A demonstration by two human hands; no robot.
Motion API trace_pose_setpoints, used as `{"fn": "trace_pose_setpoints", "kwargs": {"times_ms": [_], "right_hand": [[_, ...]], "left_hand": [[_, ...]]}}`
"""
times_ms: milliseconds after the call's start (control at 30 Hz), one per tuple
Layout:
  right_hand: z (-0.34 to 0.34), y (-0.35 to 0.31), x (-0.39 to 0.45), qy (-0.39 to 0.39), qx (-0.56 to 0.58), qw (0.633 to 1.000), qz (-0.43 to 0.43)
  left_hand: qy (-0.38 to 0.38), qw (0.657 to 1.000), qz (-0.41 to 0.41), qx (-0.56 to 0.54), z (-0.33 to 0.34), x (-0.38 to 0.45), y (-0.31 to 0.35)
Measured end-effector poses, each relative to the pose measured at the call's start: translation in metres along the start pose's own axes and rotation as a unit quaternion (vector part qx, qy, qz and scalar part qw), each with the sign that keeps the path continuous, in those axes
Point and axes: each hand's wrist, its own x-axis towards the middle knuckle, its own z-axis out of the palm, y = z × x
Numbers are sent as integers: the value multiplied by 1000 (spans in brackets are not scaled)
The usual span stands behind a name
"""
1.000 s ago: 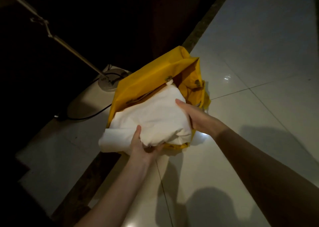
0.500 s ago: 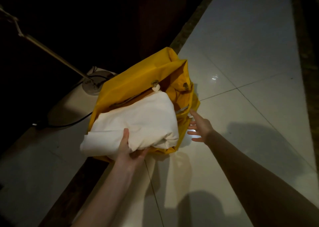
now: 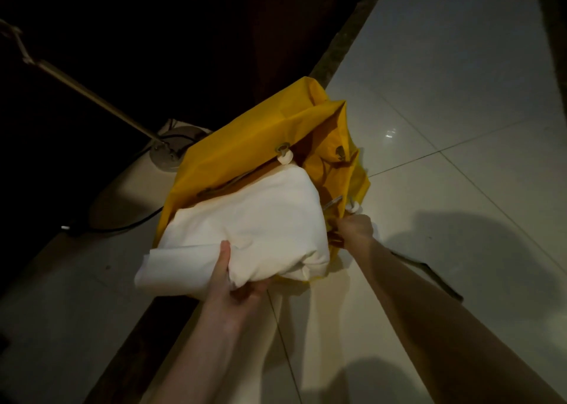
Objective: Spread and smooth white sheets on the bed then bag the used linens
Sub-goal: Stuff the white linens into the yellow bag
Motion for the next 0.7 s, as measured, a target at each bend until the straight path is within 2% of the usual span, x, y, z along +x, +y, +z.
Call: {"fn": "trace_pose_setpoints", "kwargs": {"times_ms": [133,233,367,500,700], "right_hand": [[-12,11,-11,-14,-74,997,-34],[-25,17,-30,-40,-40,998,-17],[-56,37,-68,-74,13,996,-40],[-83,60,-94,-71,50,996,-16],[-98,59,-115,-98,95,991,2]], "left_hand": [[-4,998,-26,-49,12,11,-3],[-14,998,-24,-61,29,27,-12],[-16,995,-4,-98,50,51,-36],[1,999,-9,-44,46,65,-61],[4,999,8,35,26,89,-70]]}}
